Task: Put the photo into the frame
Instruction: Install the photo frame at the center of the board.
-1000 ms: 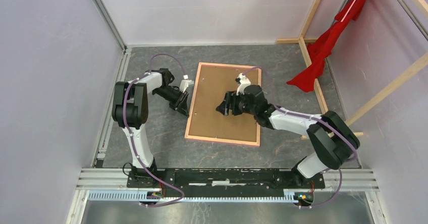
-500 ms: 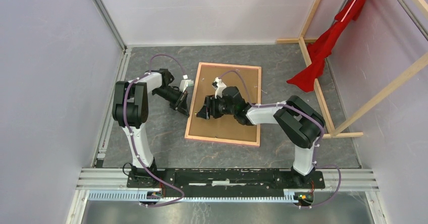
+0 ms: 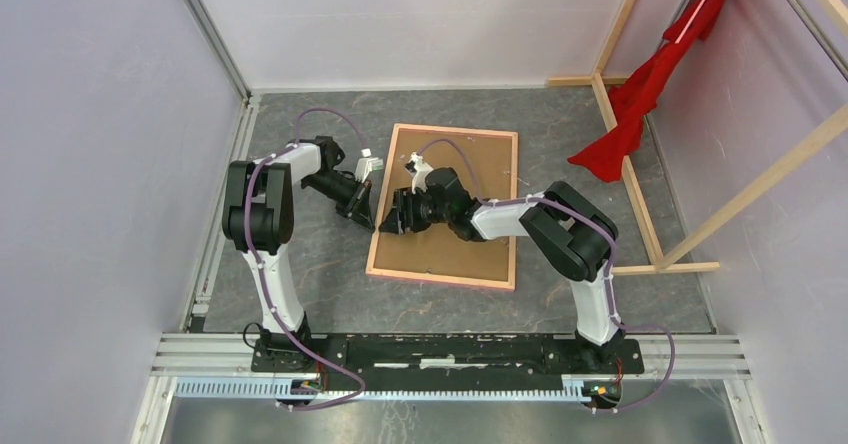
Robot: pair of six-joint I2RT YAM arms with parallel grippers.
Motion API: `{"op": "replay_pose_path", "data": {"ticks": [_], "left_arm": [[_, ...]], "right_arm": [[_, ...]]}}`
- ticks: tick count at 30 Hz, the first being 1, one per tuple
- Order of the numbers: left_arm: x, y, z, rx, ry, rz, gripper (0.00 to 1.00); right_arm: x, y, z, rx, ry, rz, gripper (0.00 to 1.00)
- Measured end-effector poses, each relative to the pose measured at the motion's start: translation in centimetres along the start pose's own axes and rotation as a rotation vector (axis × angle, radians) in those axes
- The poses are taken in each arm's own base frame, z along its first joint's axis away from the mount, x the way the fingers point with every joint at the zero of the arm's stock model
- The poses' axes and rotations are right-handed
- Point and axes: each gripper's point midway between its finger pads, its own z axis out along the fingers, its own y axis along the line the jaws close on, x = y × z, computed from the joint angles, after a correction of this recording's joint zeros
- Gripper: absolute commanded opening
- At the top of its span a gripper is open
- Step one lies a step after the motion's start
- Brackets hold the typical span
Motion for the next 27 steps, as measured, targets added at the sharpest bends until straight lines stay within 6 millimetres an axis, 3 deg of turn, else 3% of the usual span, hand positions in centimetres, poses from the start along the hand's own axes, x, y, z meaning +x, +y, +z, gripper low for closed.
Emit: {"op": "replay_pose_path", "data": {"ticks": [27], "left_arm": [[0.1, 0.1, -0.1, -0.006, 0.003, -0.001, 0.08]], "right_arm": [[-0.2, 0.6, 1.7, -0.031, 0.036, -0.03, 0.6]]}}
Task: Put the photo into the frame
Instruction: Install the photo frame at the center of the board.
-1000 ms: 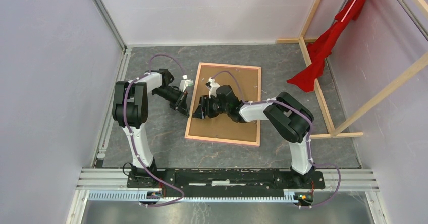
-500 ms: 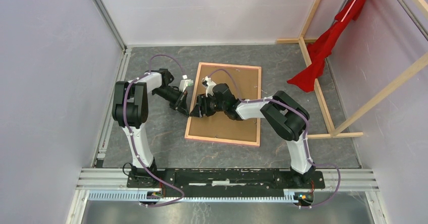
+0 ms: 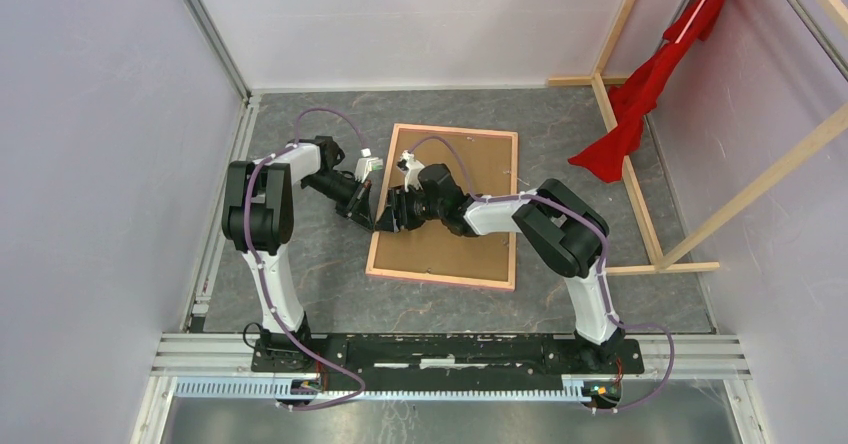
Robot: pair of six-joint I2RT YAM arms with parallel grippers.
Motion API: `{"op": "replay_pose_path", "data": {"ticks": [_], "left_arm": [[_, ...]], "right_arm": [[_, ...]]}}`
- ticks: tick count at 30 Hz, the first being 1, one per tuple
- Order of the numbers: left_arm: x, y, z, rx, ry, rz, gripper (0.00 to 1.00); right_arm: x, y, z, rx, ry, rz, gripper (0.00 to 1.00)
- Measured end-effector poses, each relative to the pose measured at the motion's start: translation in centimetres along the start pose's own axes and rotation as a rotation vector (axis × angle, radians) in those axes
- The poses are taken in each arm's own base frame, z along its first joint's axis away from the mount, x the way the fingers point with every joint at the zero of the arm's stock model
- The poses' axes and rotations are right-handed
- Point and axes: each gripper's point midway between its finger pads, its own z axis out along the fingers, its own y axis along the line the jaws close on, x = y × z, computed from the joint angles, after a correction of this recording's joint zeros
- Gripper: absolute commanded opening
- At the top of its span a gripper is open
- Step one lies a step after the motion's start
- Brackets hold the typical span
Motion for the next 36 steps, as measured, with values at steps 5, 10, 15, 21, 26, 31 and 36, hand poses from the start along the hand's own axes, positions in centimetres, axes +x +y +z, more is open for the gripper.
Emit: {"op": "replay_pose_path", "data": {"ticks": [5, 10, 15, 21, 26, 31, 36], "left_arm": [[0.1, 0.1, 0.0, -0.004, 0.003, 0.0, 0.08], [0.1, 0.1, 0.0, -0.004, 0.004, 0.0, 0.08], [0.1, 0.1, 0.0, -0.004, 0.004, 0.0, 0.08], [0.1, 0.1, 0.0, -0.005, 0.004, 0.0, 0.08], [0.1, 0.1, 0.0, -0.005, 0.005, 0.0, 0.08], [0.1, 0.1, 0.0, -0.005, 0.005, 0.0, 0.08], [0.1, 0.1, -0.1, -0.008, 0.008, -0.001, 0.07]], "right_arm": [[0.0, 0.0, 0.0, -0.004, 0.003, 0.001, 0.6], [-0.1, 0.0, 0.3, -0.009, 0.008, -0.001, 0.6], [-0.2, 0.0, 0.5, -0.014, 0.009, -0.002, 0.6], [-0.3, 0.0, 0.7, -0.022, -0.002, -0.007, 0.6], [-0.4, 0.0, 1.0, -0.037, -0.012, -0.011, 0.59], [-0.4, 0.2, 1.2, -0.053, -0.015, -0.017, 0.58], [-0.5, 0.2, 1.1, -0.056, -0.014, -0.02, 0.59]]}}
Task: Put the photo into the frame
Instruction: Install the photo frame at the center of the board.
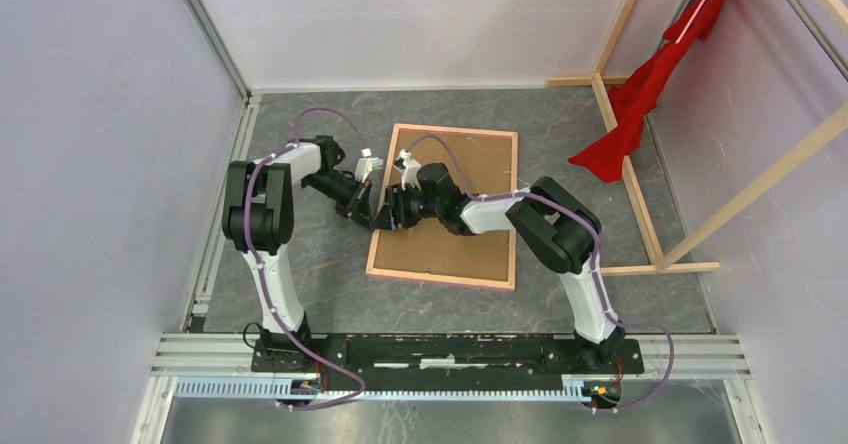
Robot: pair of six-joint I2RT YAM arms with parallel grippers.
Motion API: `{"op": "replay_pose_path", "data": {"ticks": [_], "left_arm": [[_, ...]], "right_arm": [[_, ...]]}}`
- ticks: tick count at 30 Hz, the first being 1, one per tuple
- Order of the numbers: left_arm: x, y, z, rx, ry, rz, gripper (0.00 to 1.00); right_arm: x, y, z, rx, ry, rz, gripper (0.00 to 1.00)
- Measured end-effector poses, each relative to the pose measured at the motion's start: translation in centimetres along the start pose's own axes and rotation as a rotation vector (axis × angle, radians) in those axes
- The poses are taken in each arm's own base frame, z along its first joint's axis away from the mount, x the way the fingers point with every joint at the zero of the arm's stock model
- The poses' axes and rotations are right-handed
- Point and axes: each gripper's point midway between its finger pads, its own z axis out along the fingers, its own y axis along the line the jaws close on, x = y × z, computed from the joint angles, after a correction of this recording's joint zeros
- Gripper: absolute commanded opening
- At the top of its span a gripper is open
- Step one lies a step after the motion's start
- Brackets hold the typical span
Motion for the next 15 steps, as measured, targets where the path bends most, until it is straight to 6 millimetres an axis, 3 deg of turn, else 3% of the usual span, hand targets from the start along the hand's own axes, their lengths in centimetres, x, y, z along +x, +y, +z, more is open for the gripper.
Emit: {"op": "replay_pose_path", "data": {"ticks": [6, 10, 15], "left_arm": [[-0.2, 0.1, -0.3, -0.013, 0.008, 0.006, 0.07], [-1.7, 0.6, -0.9, -0.045, -0.011, 0.037, 0.1], [-5.5, 1.5, -2.1, -0.08, -0.077, 0.067, 0.13]], "right_arm": [[-1.2, -1.3, -1.2, 0.013, -0.015, 0.013, 0.61], [-4.6, -3.8, -4.3, 0.063, -0.084, 0.026, 0.62], [-9.4, -8.0, -7.9, 0.139, -0.199, 0.041, 0.63]]}}
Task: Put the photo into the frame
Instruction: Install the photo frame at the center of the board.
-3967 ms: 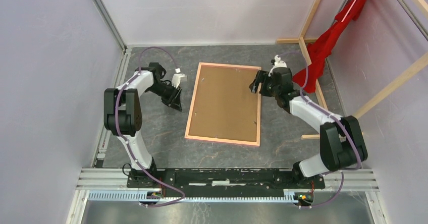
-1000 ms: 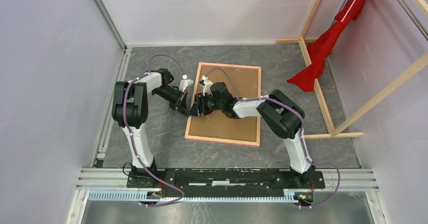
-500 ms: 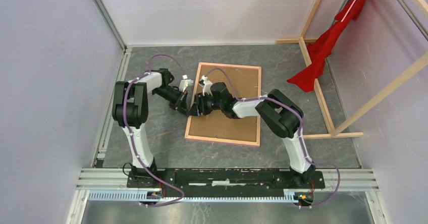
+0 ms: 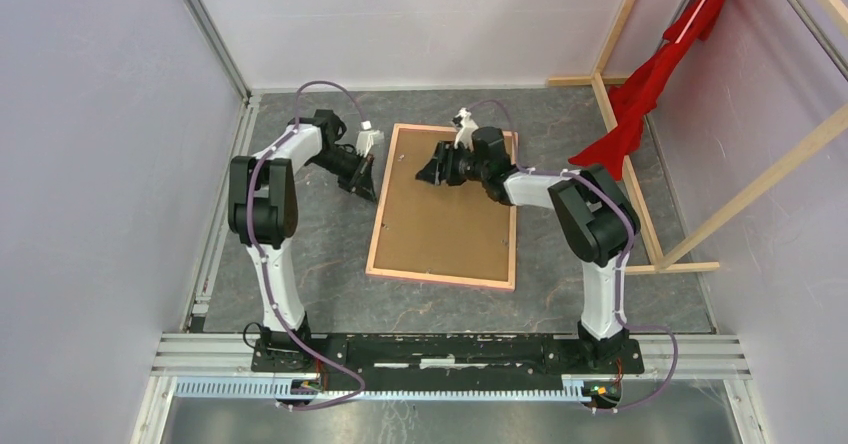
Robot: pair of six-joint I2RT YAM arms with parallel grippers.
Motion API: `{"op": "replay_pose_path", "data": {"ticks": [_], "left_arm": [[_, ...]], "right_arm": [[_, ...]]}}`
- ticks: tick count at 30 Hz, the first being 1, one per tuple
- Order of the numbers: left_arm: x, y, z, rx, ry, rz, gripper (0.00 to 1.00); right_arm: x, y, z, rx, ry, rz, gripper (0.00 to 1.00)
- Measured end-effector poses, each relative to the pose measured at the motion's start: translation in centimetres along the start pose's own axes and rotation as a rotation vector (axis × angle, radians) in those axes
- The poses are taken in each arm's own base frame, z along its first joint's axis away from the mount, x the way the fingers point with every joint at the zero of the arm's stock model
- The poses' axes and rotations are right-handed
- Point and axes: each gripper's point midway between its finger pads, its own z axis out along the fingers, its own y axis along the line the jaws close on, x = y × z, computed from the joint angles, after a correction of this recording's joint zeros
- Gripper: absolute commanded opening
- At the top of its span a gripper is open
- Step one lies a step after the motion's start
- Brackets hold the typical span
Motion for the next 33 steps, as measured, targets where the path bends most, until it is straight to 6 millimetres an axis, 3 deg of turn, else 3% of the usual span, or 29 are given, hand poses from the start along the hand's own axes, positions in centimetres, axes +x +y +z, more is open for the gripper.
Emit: {"op": "replay_pose_path", "data": {"ticks": [4, 9, 17, 24, 33], "left_arm": [[-2.1, 1.3, 0.5, 0.006, -0.03, -0.023, 0.17], [-3.1, 3.1, 1.6, -0.003, -0.042, -0.074, 0.16], [-3.7, 3.4, 1.7, -0.002, -0.054, -0.103, 0.09], [-3.6, 3.4, 1.9, 0.023, -0.061, -0.122, 0.06], [-3.4, 2.7, 2.5, 0.066, -0.07, -0.126, 0.06]], "right_arm": [[-1.5, -2.7, -0.2, 0.057, -0.018, 0.011, 0.64], [-2.6, -3.9, 2.0, 0.071, -0.019, -0.003, 0.64], [-3.2, -5.8, 5.2, 0.085, -0.011, 0.01, 0.63], [-4.3, -5.7, 7.4, 0.063, -0.031, 0.014, 0.63], [-4.0, -4.2, 9.7, 0.026, -0.028, 0.001, 0.61]]}}
